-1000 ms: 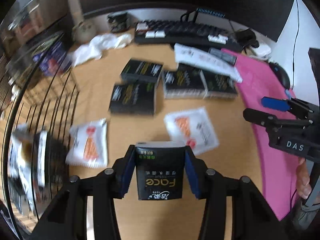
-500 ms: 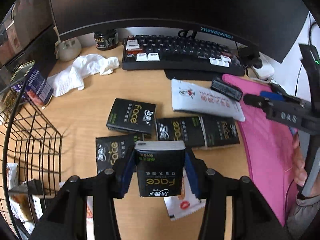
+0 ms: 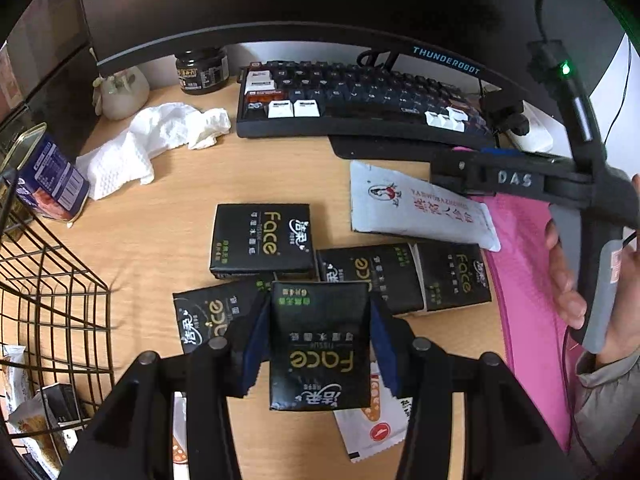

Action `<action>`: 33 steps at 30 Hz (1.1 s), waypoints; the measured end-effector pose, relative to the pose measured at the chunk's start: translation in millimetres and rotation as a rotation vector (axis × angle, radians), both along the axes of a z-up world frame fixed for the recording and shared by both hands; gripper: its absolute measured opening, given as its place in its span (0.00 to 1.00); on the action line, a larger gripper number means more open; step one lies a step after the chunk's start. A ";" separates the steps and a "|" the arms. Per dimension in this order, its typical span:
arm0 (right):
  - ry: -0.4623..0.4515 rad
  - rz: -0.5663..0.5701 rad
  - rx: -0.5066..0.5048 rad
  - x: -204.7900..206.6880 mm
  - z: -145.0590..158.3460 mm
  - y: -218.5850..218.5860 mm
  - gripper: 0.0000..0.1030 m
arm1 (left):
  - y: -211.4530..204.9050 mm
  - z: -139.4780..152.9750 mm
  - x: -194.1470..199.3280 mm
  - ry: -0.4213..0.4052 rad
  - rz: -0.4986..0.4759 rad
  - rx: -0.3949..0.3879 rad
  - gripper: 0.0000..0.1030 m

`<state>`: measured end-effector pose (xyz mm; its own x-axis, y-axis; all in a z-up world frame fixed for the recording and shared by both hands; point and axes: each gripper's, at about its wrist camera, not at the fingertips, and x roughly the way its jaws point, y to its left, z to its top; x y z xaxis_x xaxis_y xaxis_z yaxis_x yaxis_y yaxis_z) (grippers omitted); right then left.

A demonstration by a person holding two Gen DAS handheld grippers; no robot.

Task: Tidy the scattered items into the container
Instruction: 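Grasp a Face pack with the left gripper while the right grasps another, then carry both Face packs into the wire basket and release them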

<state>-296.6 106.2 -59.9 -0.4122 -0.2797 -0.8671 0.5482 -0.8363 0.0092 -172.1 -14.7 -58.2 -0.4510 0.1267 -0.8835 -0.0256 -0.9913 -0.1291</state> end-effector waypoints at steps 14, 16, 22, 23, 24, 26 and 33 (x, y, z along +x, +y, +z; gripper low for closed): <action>-0.034 0.013 0.022 34.9 2.1 7.5 0.62 | -1.5 8.0 16.6 0.014 0.018 -0.009 0.51; -0.019 0.013 0.013 41.8 6.3 14.1 0.62 | -0.1 13.9 21.7 0.026 0.017 -0.013 0.51; 0.009 0.026 -0.030 66.1 32.5 28.1 0.62 | 2.7 33.7 39.2 0.063 0.017 -0.020 0.51; 0.015 0.029 -0.037 71.0 37.7 30.7 0.62 | 2.9 37.0 42.3 0.070 0.019 -0.022 0.51; 0.022 0.034 -0.043 75.1 42.2 29.9 0.62 | 2.8 40.4 45.4 0.077 0.021 -0.021 0.51; 0.036 0.048 -0.056 86.1 52.7 30.4 0.62 | 2.6 46.6 50.5 0.087 0.025 -0.019 0.51; 0.077 0.098 -0.094 121.5 85.8 31.4 0.62 | 1.4 77.1 72.1 0.144 0.041 -0.035 0.51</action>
<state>-175.2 137.6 25.9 -0.4434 -0.4007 -0.8018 0.6295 -0.7759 0.0397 -100.0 -13.3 18.9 -0.5777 0.0756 -0.8127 -0.0009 -0.9958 -0.0920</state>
